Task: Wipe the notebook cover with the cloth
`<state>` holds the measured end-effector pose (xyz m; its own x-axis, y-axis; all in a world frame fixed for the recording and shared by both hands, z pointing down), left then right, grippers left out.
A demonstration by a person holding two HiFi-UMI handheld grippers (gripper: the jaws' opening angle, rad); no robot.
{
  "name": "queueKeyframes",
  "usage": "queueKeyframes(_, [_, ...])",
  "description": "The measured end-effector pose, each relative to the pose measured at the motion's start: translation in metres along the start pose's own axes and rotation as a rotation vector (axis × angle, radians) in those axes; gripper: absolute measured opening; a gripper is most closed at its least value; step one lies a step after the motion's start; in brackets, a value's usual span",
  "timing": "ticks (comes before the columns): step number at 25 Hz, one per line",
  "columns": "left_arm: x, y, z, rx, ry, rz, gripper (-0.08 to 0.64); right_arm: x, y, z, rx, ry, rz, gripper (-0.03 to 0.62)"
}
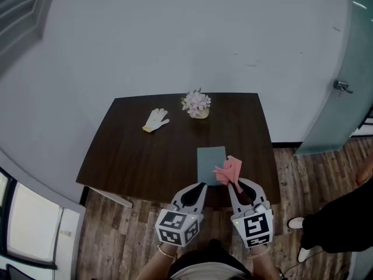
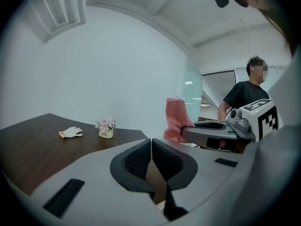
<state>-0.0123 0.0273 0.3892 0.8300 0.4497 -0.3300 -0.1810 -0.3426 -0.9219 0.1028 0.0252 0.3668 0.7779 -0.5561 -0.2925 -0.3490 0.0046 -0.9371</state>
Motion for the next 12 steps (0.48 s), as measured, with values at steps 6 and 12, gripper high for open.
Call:
queueKeyframes(6, [-0.018,-0.006,-0.022,-0.025,0.026,0.025,0.026,0.013,-0.012,-0.032,-0.02,0.038,0.011,0.046])
queueKeyframes(12, [-0.047,-0.009,-0.045,-0.057,0.021,0.037,0.026,0.018,-0.019,-0.07,-0.046,0.057,0.033,0.046])
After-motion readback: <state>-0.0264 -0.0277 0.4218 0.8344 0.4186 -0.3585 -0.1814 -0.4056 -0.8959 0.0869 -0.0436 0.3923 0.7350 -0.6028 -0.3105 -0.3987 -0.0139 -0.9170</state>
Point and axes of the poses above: the fingertips, and each gripper's own axes: z backward along the fingers, x to its right, y out of its top, the point moved 4 cm from there along z, backward along the fingers, and after that the axes turned 7 degrees about z, right-handed, at the moved point
